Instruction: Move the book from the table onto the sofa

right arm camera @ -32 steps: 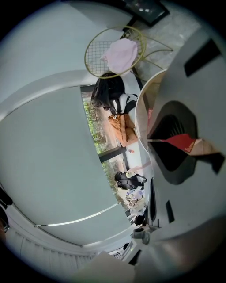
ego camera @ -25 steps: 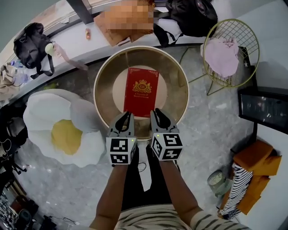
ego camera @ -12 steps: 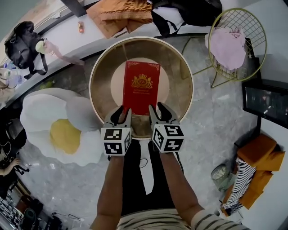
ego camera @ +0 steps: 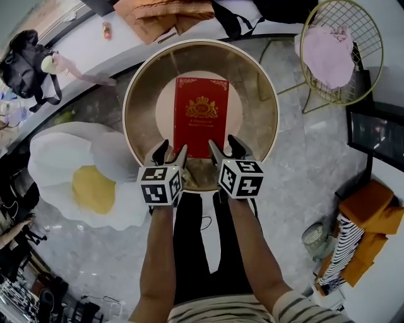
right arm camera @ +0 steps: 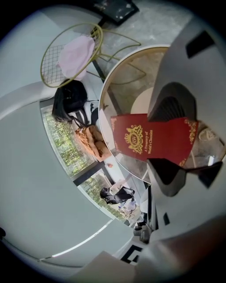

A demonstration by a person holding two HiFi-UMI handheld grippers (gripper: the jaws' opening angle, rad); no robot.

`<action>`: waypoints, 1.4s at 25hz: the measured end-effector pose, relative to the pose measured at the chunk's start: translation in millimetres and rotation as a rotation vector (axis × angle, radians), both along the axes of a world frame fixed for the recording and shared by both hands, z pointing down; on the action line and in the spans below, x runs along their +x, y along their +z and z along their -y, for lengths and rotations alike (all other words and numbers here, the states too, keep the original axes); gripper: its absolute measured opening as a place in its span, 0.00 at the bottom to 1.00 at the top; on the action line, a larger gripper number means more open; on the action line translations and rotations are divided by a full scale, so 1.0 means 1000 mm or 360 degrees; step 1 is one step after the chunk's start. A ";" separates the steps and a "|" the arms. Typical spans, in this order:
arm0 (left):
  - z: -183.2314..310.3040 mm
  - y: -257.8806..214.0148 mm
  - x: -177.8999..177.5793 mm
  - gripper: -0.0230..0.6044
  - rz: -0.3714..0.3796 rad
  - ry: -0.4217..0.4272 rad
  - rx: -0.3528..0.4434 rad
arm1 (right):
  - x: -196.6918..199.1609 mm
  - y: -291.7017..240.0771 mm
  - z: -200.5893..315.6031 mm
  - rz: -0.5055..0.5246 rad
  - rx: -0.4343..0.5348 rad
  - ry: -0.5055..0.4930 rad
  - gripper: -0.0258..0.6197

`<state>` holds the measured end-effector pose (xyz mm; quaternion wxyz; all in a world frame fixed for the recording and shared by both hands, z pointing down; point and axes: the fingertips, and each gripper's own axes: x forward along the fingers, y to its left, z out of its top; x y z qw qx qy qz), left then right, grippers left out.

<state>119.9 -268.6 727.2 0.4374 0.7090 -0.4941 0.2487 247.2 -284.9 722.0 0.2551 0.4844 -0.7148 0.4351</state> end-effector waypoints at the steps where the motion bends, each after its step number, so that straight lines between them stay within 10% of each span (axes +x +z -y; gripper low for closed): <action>1: 0.002 0.005 -0.001 0.39 -0.0016 -0.0016 -0.0017 | 0.001 0.005 -0.001 0.0005 -0.0018 0.0008 0.43; 35: 0.024 0.099 0.015 0.54 -0.0185 0.0200 -0.0344 | 0.006 0.105 0.009 0.0148 -0.0341 -0.0055 0.55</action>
